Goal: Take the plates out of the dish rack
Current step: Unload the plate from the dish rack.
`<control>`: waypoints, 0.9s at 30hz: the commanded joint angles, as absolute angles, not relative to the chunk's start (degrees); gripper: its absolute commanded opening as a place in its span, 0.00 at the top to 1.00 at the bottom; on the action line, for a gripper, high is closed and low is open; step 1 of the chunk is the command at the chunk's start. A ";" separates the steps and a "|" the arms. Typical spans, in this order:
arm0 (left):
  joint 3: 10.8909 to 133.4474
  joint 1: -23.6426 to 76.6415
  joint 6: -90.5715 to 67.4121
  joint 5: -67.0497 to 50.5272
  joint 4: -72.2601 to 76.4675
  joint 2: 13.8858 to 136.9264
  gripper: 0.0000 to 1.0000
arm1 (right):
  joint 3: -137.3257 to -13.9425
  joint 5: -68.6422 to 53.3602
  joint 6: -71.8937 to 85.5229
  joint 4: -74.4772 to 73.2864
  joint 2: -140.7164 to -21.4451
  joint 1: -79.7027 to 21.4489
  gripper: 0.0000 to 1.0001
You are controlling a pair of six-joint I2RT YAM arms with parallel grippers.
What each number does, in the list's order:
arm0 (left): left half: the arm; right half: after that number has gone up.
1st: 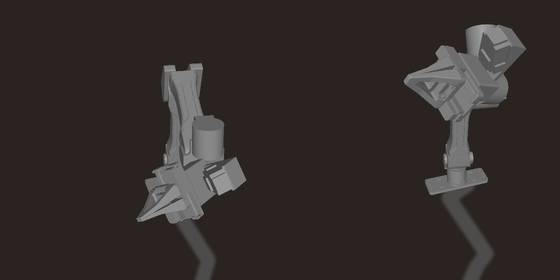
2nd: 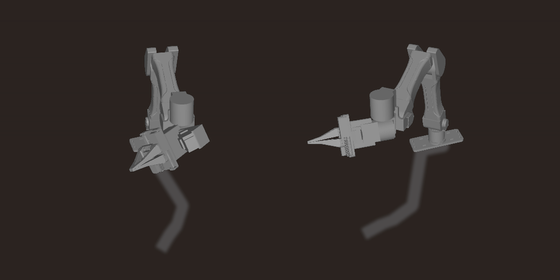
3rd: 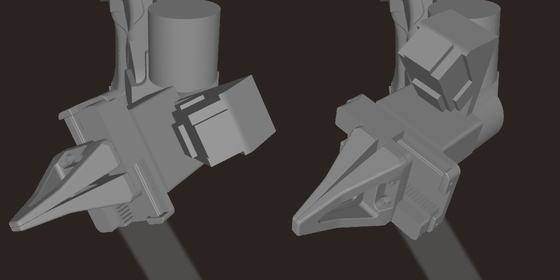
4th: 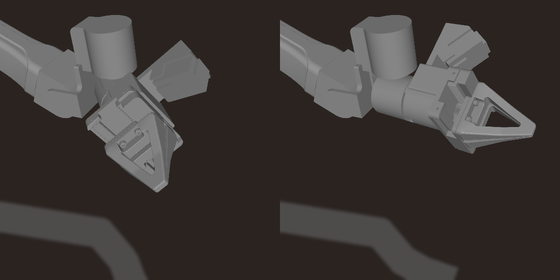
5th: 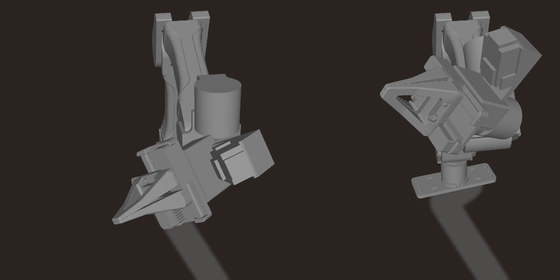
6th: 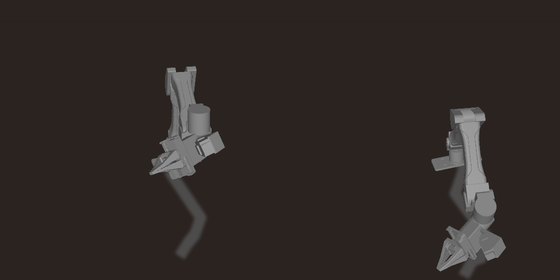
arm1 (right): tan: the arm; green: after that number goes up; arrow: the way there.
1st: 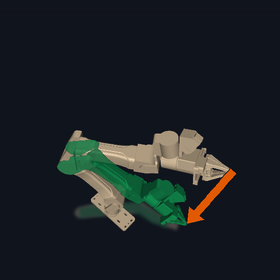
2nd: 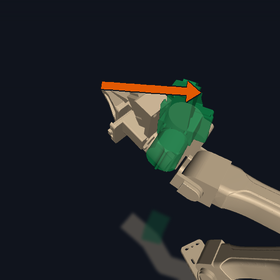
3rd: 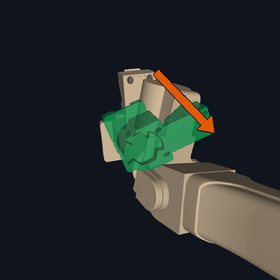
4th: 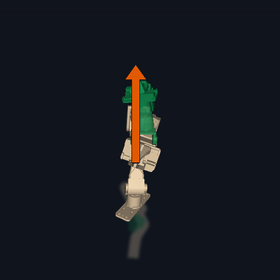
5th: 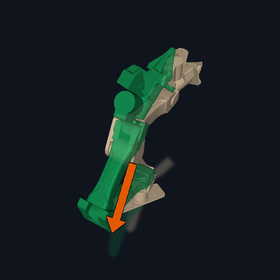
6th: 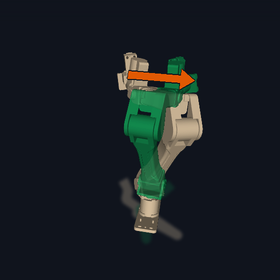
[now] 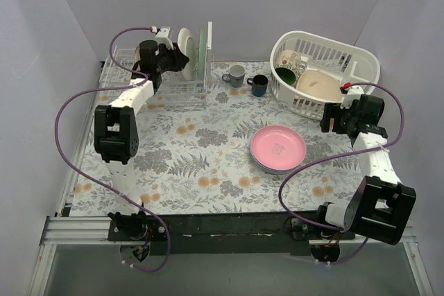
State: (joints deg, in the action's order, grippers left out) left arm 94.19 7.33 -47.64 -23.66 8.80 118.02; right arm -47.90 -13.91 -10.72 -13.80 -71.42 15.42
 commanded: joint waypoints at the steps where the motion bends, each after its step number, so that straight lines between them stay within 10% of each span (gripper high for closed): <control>1: 95.80 6.94 -48.69 -25.22 9.05 110.74 1.00 | -48.34 -14.68 -10.99 -13.71 -71.37 15.82 0.15; 27: 102.04 6.68 -41.22 -22.76 3.60 105.38 1.00 | -48.43 -15.21 -10.99 -13.71 -71.28 15.82 0.15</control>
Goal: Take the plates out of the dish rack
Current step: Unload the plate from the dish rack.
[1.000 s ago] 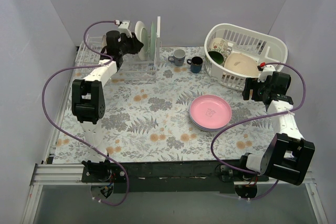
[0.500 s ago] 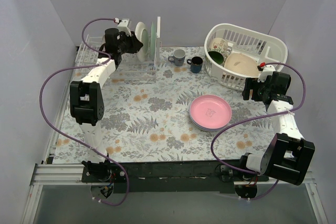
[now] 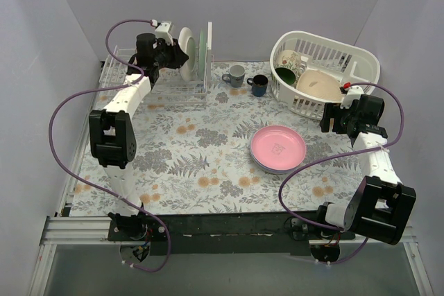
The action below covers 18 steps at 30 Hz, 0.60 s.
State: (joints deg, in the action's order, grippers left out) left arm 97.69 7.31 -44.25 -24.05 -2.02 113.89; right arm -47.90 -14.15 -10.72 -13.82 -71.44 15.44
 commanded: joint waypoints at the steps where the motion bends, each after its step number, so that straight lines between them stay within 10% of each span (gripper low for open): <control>1: 102.22 6.68 -40.87 -22.76 3.60 105.03 1.00 | -48.34 -15.21 -10.99 -13.71 -71.37 15.82 0.15; 18: 100.90 6.94 -34.54 -26.27 0.35 96.25 1.00 | -48.95 -15.55 -10.90 -13.71 -71.54 15.82 0.15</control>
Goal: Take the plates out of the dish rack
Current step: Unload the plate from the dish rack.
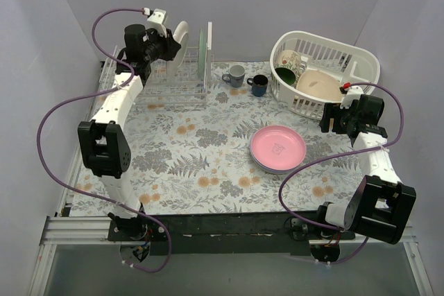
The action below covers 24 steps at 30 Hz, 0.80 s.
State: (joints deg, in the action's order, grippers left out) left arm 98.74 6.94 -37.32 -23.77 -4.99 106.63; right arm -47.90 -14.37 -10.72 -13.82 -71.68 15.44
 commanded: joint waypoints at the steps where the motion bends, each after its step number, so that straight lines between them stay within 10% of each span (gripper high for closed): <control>1: 100.72 7.12 -34.11 -26.71 -1.65 95.63 1.00 | -49.04 -15.73 -10.72 -13.88 -71.54 15.82 0.15; 24: 85.27 34.35 -3.79 -3.27 -14.24 82.18 1.00 | -73.46 -28.88 -14.94 -27.06 -77.24 10.37 0.15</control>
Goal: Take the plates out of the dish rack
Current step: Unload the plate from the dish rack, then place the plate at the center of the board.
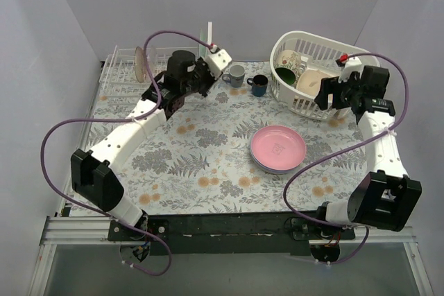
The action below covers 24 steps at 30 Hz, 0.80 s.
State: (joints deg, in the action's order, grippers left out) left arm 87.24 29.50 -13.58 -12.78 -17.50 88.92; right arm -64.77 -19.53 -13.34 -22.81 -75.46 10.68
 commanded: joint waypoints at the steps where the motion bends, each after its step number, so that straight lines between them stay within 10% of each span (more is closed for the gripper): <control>1: 84.30 35.67 -2.56 -0.73 -14.06 81.83 1.00 | -75.30 -30.92 -15.12 -28.11 -78.04 10.37 0.15; 24: 55.83 64.77 18.19 33.65 1.48 74.97 1.00 | -91.32 -43.95 -18.90 -41.48 -87.28 3.87 0.15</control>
